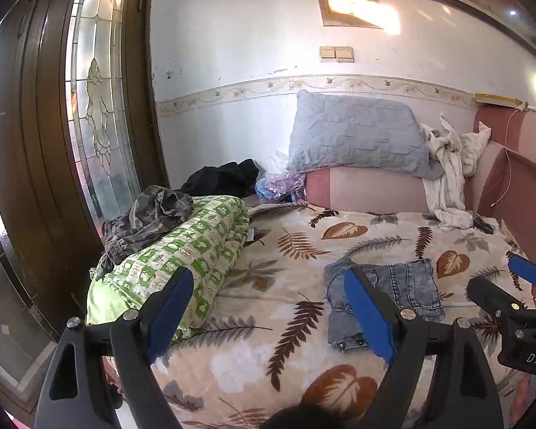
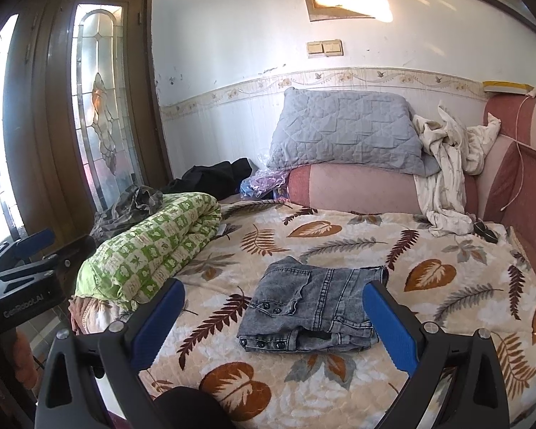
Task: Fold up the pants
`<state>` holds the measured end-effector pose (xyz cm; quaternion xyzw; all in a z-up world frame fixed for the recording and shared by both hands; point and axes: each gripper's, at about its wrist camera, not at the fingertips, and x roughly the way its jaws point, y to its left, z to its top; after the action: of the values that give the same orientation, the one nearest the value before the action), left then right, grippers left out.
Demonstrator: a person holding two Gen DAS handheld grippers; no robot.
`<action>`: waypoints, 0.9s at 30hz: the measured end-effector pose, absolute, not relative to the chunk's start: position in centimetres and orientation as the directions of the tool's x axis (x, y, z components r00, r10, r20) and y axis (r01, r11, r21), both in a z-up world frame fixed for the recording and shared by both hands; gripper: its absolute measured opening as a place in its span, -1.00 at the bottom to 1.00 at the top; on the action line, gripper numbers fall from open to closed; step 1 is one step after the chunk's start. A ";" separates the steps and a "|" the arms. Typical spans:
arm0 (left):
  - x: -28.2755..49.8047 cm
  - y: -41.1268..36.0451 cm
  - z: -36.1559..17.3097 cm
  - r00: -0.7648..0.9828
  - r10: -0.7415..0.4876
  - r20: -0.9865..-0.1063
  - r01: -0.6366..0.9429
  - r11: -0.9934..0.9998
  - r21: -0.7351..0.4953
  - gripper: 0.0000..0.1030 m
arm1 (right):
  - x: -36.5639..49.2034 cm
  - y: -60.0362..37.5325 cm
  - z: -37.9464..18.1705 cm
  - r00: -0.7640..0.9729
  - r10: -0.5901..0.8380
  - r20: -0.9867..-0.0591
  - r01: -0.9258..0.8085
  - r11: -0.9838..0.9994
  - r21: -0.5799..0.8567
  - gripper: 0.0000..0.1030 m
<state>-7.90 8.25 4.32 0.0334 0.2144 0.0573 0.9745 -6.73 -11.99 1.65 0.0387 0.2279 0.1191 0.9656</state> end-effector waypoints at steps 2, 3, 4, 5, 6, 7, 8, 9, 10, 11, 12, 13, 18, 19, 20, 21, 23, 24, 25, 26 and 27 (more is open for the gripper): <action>-7.6 8.3 4.2 0.899 0.122 -0.420 -0.092 0.992 0.090 0.69 | -6.5 -11.9 1.5 0.867 0.245 -0.434 -0.211 0.969 0.127 0.97; -7.4 8.3 4.1 0.898 0.118 -0.424 -0.089 0.992 0.088 0.69 | -6.4 -11.9 1.5 0.867 0.245 -0.435 -0.211 0.969 0.126 0.97; -7.2 8.3 4.0 0.897 0.114 -0.428 -0.085 0.993 0.087 0.69 | -6.2 -11.9 1.4 0.866 0.241 -0.437 -0.208 0.970 0.123 0.97; -7.0 8.3 3.9 0.895 0.113 -0.431 -0.084 0.993 0.086 0.69 | -6.0 -11.9 1.4 0.866 0.238 -0.439 -0.206 0.971 0.119 0.97; -6.8 8.3 3.8 0.894 0.112 -0.433 -0.084 0.993 0.085 0.69 | -5.7 -11.8 1.4 0.866 0.231 -0.443 -0.202 0.973 0.112 0.97; -6.5 8.2 3.8 0.894 0.112 -0.435 -0.083 0.993 0.084 0.69 | -5.4 -11.8 1.4 0.866 0.225 -0.447 -0.198 0.974 0.106 0.97; -6.1 8.1 3.7 0.893 0.109 -0.437 -0.081 0.993 0.084 0.69 | -5.2 -11.8 1.3 0.866 0.220 -0.450 -0.196 0.976 0.099 0.97; -5.8 8.1 3.6 0.892 0.104 -0.440 -0.076 0.994 0.082 0.69 | -4.9 -11.8 1.3 0.865 0.212 -0.455 -0.192 0.977 0.090 0.97; -5.3 7.9 3.4 0.890 0.095 -0.447 -0.067 0.995 0.078 0.69 | -4.7 -11.8 1.2 0.865 0.207 -0.457 -0.189 0.978 0.086 0.97; -5.0 7.8 3.3 0.887 0.087 -0.454 -0.059 0.995 0.076 0.69 | -4.3 -11.8 1.1 0.864 0.203 -0.461 -0.185 0.979 0.085 0.97; -4.5 7.8 3.2 0.883 0.077 -0.463 -0.049 0.996 0.074 0.69 | -3.9 -11.9 1.0 0.862 0.202 -0.466 -0.181 0.979 0.090 0.97; -4.0 7.7 3.0 0.878 0.070 -0.474 -0.041 0.997 0.071 0.69 | -3.5 -12.0 0.8 0.860 0.201 -0.469 -0.177 0.980 0.095 0.97; -1.9 7.3 1.9 0.856 0.049 -0.514 -0.003 0.996 0.090 0.69 | -1.4 -12.3 -0.5 0.848 0.193 -0.494 -0.157 0.981 0.113 0.97; -1.4 7.2 1.6 0.850 0.049 -0.524 0.000 0.996 0.092 0.69 | -1.1 -12.3 -0.8 0.843 0.194 -0.501 -0.158 0.981 0.114 0.97; -0.5 7.2 1.2 0.840 0.048 -0.541 0.002 0.996 0.091 0.69 | -0.5 -12.3 -1.2 0.836 0.197 -0.513 -0.160 0.980 0.117 0.97; -0.1 7.2 0.9 0.833 0.046 -0.551 0.002 0.996 0.087 0.69 | 0.1 -12.4 -1.6 0.828 0.198 -0.524 -0.161 0.980 0.117 0.97; 0.9 7.1 0.3 0.822 0.040 -0.568 0.007 0.997 0.081 0.69 | 0.8 -12.4 -2.2 0.822 0.196 -0.535 -0.158 0.981 0.116 0.97; 1.4 7.0 0.0 0.818 0.039 -0.574 0.010 0.997 0.082 0.69 | 1.3 -12.5 -2.4 0.821 0.196 -0.536 -0.156 0.981 0.120 0.97; 1.8 6.9 -0.3 0.814 0.037 -0.580 0.014 0.996 0.083 0.69 | 1.6 -12.6 -2.6 0.820 0.197 -0.537 -0.155 0.980 0.124 0.97; 2.3 6.8 -0.6 0.809 0.039 -0.587 0.016 0.996 0.088 0.69 | 2.1 -12.8 -2.9 0.816 0.200 -0.542 -0.153 0.979 0.132 0.97; 2.8 6.7 -0.9 0.803 0.041 -0.595 0.017 0.996 0.092 0.69 | 2.7 -12.9 -3.3 0.811 0.204 -0.549 -0.151 0.979 0.139 0.97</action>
<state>2.85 6.70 -0.93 0.0463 0.3139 0.0062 0.9483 2.68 -12.89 -3.28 0.0446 0.2932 0.0934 0.9504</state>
